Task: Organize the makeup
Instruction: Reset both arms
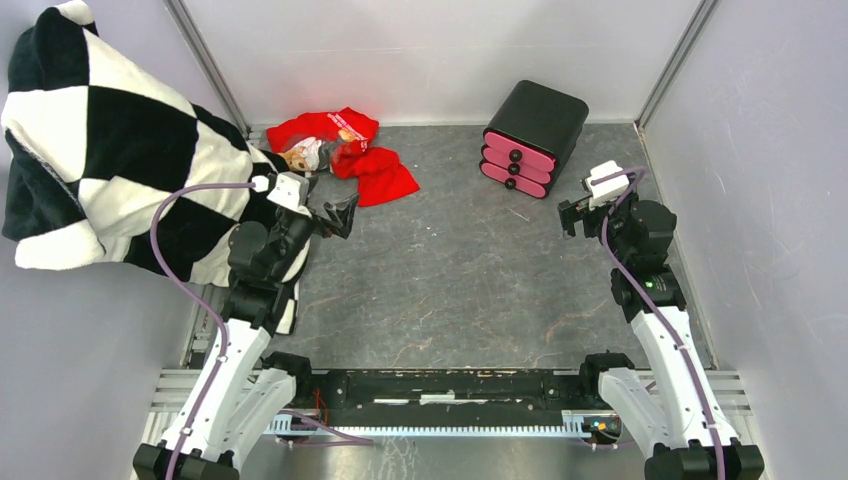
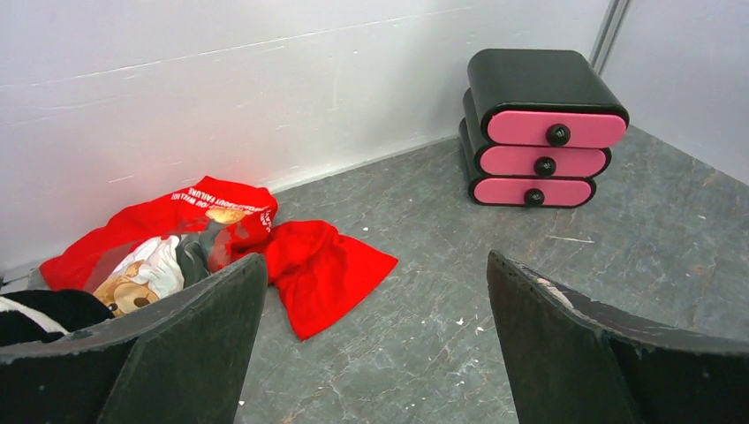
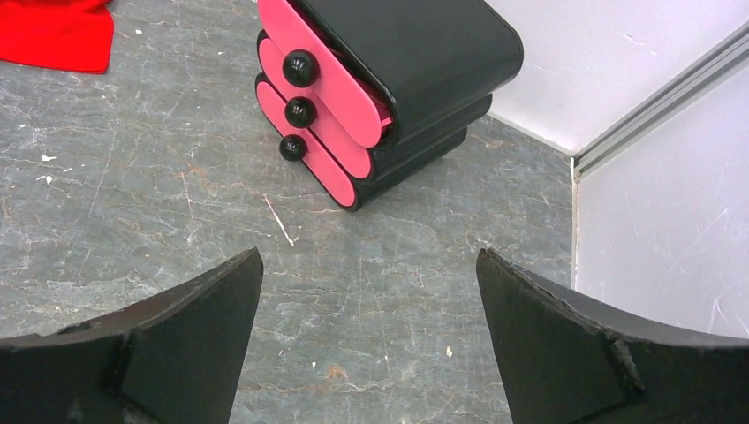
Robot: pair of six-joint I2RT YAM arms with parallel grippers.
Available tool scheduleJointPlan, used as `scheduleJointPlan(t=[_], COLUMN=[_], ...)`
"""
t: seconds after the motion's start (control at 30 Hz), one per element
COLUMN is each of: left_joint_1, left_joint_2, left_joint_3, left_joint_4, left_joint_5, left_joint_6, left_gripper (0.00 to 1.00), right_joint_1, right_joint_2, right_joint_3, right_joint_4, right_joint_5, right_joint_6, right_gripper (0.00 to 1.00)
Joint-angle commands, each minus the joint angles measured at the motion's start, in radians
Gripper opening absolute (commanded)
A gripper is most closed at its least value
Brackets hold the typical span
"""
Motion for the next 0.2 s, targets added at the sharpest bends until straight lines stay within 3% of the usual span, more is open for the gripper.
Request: scheduleJointPlan(t=[0.0,0.17], left_joint_1=[0.005,0.007], left_joint_2=[0.01,0.027], left_joint_3=[0.009,0.015], left_joint_4=[0.014,-0.001], left_joint_5=[0.035,0.029], left_joint_6=[0.063,0.071], left_gripper=[1.0,1.0], right_joint_1=[-0.003,-0.003], right_joint_2=[-0.012,-0.021], right_joint_3=[-0.002,0.004], right_joint_4=[0.04,0.027], right_joint_5=[0.012,-0.002], right_joint_6=[-0.017,-0.026], right_gripper=[0.98,0.98])
